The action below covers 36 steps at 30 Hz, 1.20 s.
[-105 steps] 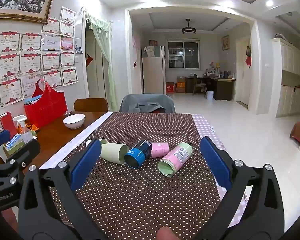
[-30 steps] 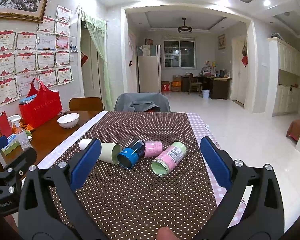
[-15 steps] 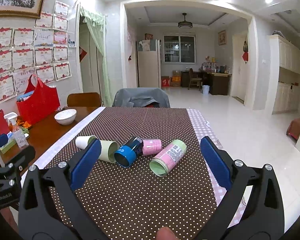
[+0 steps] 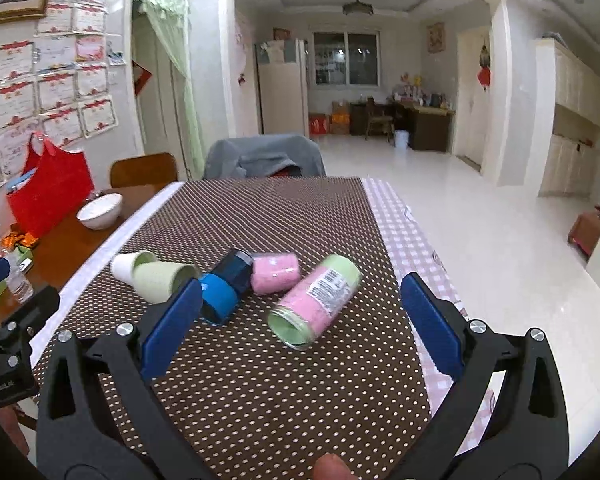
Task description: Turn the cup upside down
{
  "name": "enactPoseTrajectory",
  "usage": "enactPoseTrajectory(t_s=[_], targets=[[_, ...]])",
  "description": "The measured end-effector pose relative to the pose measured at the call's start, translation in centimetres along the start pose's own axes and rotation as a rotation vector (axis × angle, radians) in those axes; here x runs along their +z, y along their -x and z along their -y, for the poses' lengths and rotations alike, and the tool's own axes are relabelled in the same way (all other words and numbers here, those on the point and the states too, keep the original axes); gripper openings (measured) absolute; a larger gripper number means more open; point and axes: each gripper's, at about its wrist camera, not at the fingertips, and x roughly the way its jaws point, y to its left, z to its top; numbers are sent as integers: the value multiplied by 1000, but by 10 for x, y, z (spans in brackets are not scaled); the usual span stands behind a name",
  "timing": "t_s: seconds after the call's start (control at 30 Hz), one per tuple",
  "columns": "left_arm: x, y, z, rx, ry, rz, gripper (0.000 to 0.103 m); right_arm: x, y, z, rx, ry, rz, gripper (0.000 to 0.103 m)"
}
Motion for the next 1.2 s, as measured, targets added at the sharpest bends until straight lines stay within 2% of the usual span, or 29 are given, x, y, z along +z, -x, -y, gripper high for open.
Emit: enactPoseTrajectory(t_s=[0.3, 0.6, 0.83, 1.2], targets=[[11, -71, 33, -88, -83, -107, 98, 0, -49, 34, -58, -51, -90, 97], [20, -137, 90, -187, -215, -211, 98, -8, -85, 73, -114, -107, -162, 97], [21, -190, 135, -296, -241, -369, 98, -17, -113, 99, -130, -141, -212, 97], [15, -239, 185, -378, -289, -548, 98, -33, -140, 133, -156, -203, -269, 97]])
